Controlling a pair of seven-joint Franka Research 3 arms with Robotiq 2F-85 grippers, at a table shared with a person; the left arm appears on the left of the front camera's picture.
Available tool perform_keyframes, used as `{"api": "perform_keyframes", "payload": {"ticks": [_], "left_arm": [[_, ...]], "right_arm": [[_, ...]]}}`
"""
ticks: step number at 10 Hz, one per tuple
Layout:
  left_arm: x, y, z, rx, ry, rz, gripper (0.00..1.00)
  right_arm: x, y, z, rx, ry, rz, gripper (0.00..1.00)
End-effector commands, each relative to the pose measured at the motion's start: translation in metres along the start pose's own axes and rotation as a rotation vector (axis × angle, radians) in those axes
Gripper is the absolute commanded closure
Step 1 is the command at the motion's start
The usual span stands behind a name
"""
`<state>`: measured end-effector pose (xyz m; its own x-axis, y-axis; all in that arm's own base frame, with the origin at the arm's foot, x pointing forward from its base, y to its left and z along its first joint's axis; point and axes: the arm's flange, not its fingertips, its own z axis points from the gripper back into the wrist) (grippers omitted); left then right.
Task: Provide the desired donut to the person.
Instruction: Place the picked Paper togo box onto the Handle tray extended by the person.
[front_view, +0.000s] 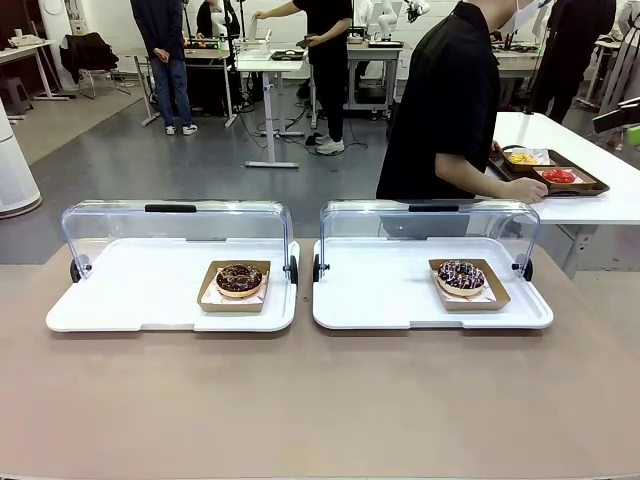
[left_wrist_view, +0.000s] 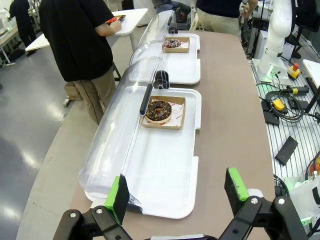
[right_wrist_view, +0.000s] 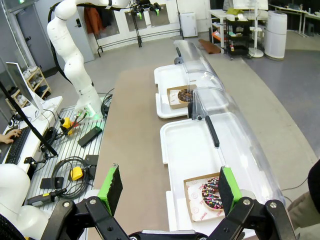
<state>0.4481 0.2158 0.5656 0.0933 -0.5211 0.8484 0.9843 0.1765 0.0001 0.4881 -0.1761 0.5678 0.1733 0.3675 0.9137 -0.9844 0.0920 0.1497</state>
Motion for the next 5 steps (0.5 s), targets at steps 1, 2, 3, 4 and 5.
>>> {"api": "perform_keyframes", "payload": {"ticks": [1, 2, 3, 4, 5], "left_arm": [[0.0012, -0.0019, 0.0012, 0.0, -0.002, -0.002, 0.0], [0.0012, -0.0019, 0.0012, 0.0, -0.002, -0.002, 0.0], [0.0012, -0.0019, 0.0012, 0.0, -0.002, -0.002, 0.0], [0.0012, -0.0019, 0.0012, 0.0, -0.002, -0.002, 0.0], [0.0012, -0.0019, 0.0012, 0.0, -0.002, -0.002, 0.0]], "right_arm": [[-0.0009, 0.0002, -0.0008, 0.002, -0.002, 0.0, 0.0], [-0.0009, 0.0002, -0.0008, 0.002, -0.002, 0.0, 0.0], [-0.0009, 0.0002, -0.0008, 0.002, -0.002, 0.0, 0.0], [-0.0009, 0.0002, -0.0008, 0.002, -0.002, 0.0, 0.0], [-0.0009, 0.0002, -0.0008, 0.002, -0.002, 0.0, 0.0]]}}
